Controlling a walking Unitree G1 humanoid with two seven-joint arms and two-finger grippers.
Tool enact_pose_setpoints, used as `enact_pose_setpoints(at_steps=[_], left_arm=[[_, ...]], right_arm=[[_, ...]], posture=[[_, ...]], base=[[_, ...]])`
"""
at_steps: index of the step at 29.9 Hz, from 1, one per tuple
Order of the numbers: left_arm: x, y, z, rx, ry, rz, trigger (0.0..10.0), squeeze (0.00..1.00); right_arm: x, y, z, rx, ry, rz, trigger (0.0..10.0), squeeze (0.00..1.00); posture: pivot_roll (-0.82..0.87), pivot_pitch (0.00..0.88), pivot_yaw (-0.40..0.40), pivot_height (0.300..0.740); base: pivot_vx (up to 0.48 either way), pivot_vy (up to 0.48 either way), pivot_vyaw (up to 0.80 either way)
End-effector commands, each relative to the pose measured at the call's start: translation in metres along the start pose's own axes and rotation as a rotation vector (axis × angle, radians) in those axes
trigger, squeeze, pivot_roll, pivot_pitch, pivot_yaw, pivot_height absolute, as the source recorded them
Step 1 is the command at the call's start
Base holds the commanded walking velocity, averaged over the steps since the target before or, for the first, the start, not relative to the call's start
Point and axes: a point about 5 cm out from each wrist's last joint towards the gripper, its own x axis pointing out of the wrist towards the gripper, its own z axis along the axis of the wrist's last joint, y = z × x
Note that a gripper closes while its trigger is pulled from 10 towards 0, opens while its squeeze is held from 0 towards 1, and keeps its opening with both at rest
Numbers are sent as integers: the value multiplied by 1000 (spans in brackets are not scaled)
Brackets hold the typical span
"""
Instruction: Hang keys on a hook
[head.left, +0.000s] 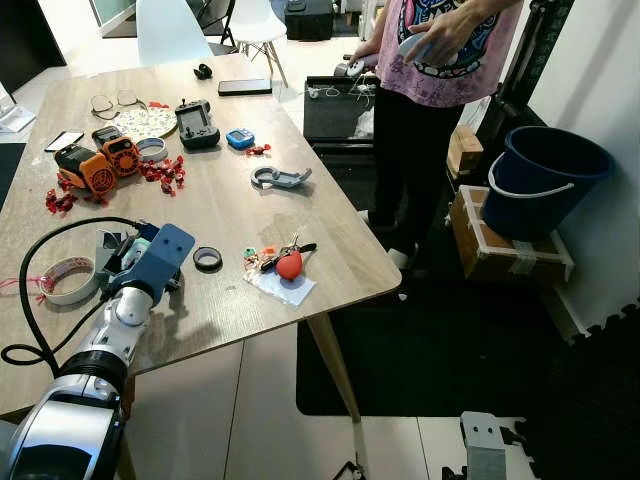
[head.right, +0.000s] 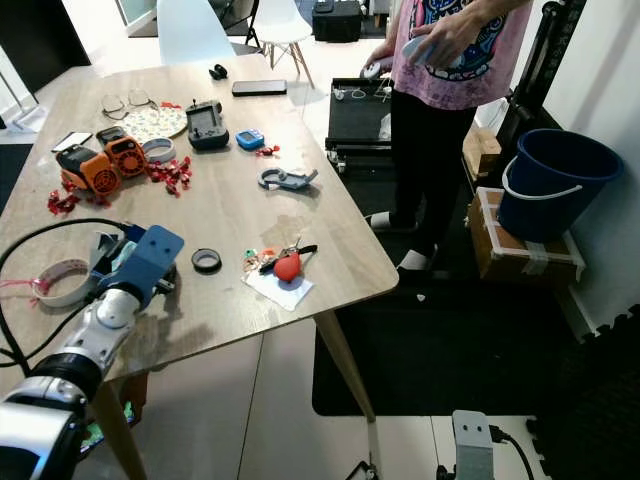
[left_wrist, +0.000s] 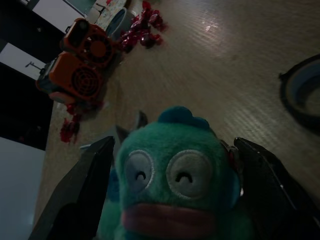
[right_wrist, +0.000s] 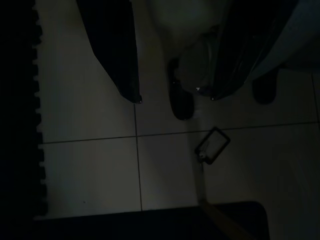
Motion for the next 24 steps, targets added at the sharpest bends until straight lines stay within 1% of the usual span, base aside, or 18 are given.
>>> enact_pose_setpoints(at_steps=[1, 7, 11, 15, 20, 21, 24], left_arm=[[-1, 16, -9, 14, 26, 35, 10000, 0], [-2, 24, -13, 22, 41, 48, 10000, 0], [-4, 24, -21, 31, 72, -9, 10000, 0], [-5, 20, -24, 30, 81, -44, 10000, 0], [-11, 1, -32, 0, 103, -241, 10000, 0], [-11, 1, -32, 0, 103, -241, 10000, 0], [-13, -5, -33, -44, 117, -313, 10000, 0]], right_arm=[[-1, 0, -6, 17, 14, -6, 10000, 0], [-1, 0, -6, 17, 15, -4, 10000, 0], [-1, 1, -6, 18, 14, -2, 10000, 0], [-1, 2, -6, 18, 15, -1, 10000, 0], [-1, 2, -7, 18, 17, 2, 10000, 0], [-1, 2, -7, 18, 17, 2, 10000, 0], [-1, 2, -7, 18, 18, 3, 10000, 0]], posture=[[8, 121, 28, 740], [10, 122, 27, 740], [12, 120, 28, 740], [13, 120, 28, 740], [13, 123, 26, 740], [13, 123, 26, 740], [13, 121, 25, 740]], base=[[0, 0, 0], [0, 0, 0], [0, 0, 0], [0, 0, 0], [0, 0, 0], [0, 0, 0], [0, 0, 0]])
